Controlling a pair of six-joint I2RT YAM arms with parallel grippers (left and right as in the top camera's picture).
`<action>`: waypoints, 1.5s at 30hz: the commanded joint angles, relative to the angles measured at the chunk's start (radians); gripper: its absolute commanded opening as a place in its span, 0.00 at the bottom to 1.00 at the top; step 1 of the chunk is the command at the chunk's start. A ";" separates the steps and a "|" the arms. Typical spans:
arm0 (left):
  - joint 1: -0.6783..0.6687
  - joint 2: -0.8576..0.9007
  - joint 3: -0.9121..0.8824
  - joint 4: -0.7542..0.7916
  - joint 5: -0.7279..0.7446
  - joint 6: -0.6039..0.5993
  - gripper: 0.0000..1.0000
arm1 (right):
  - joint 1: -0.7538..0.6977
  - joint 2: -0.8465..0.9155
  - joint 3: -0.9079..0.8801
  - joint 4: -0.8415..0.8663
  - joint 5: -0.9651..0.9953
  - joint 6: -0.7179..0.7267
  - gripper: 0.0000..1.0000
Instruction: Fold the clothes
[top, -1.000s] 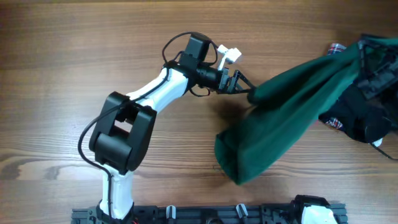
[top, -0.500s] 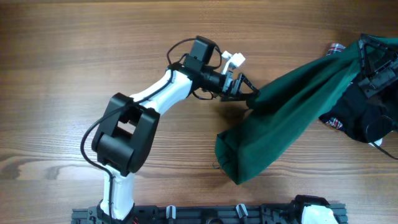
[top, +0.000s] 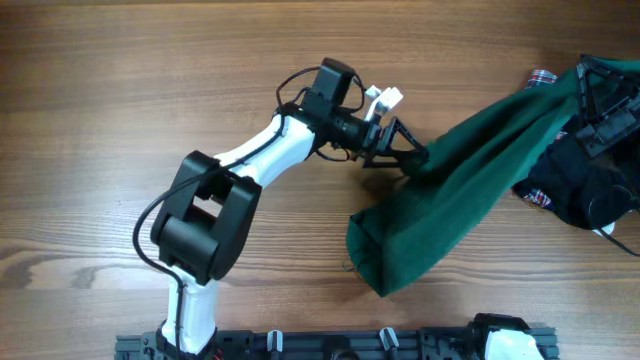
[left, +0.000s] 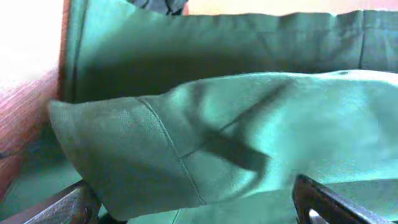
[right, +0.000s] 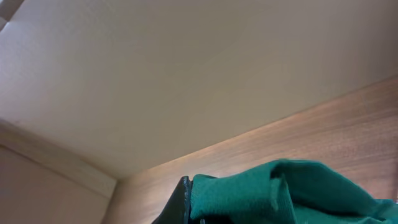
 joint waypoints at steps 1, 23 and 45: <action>-0.020 0.007 -0.001 0.081 0.082 -0.042 0.96 | -0.001 -0.001 0.023 0.005 -0.016 0.008 0.04; 0.091 0.005 -0.001 0.235 0.160 -0.040 0.04 | -0.002 0.000 0.022 -0.094 0.168 -0.050 0.04; 0.551 -0.157 -0.001 0.243 0.216 -0.018 0.04 | -0.001 0.402 0.021 -0.041 0.171 -0.101 0.04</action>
